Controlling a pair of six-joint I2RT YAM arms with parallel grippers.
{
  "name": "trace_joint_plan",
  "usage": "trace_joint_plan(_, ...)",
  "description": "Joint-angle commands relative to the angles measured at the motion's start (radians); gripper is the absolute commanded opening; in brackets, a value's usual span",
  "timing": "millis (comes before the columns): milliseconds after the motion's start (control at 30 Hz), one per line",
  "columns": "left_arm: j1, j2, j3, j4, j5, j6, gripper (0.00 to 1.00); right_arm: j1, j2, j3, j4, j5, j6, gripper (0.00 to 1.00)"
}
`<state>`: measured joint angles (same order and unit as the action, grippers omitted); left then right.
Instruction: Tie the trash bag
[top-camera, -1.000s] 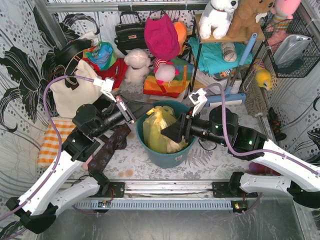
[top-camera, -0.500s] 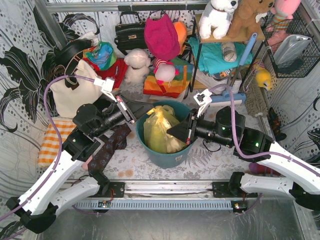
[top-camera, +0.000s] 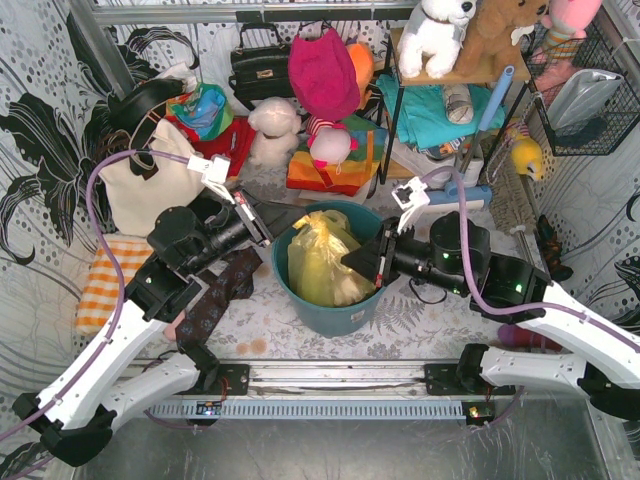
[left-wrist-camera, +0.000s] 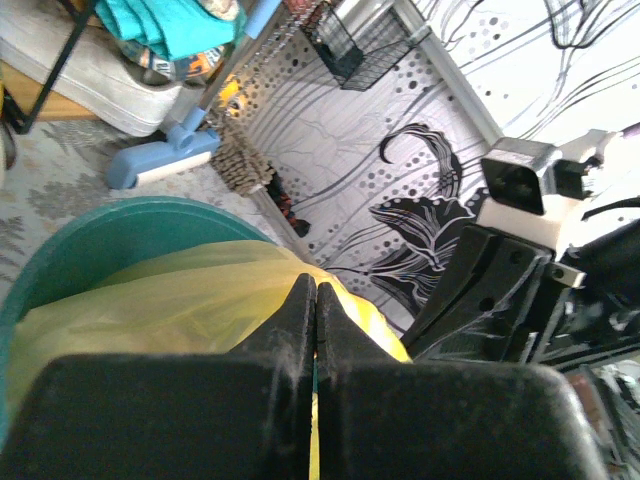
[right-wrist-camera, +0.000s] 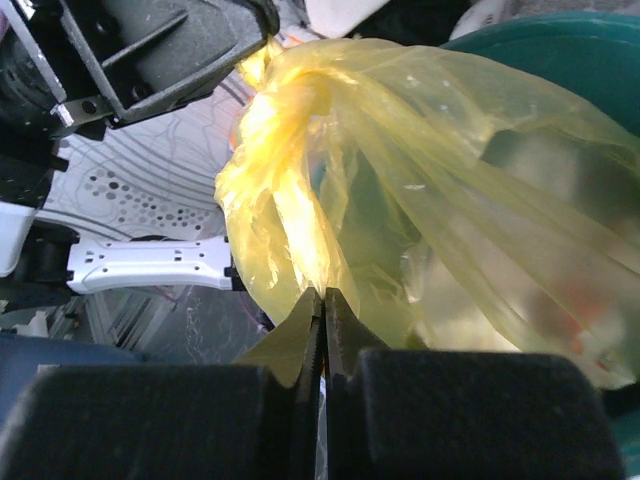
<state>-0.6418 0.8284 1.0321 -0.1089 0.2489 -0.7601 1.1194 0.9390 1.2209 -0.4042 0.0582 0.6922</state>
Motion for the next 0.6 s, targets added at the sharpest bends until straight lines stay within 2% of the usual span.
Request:
trace_joint_plan(0, -0.005, -0.008, 0.059, -0.031, -0.072, 0.090, 0.00, 0.003, 0.011, 0.114, -0.155, 0.153, -0.017, 0.00)
trace_joint_plan(367, -0.004, 0.005, 0.152, -0.222, -0.220, 0.248, 0.00, 0.003, 0.190, 0.439, -0.623, 0.565, -0.059, 0.00)
trace_joint_plan(567, -0.004, 0.015, 0.170, -0.312, -0.303, 0.311, 0.00, 0.003, 0.282, 0.522, -0.775, 0.710, -0.061, 0.00)
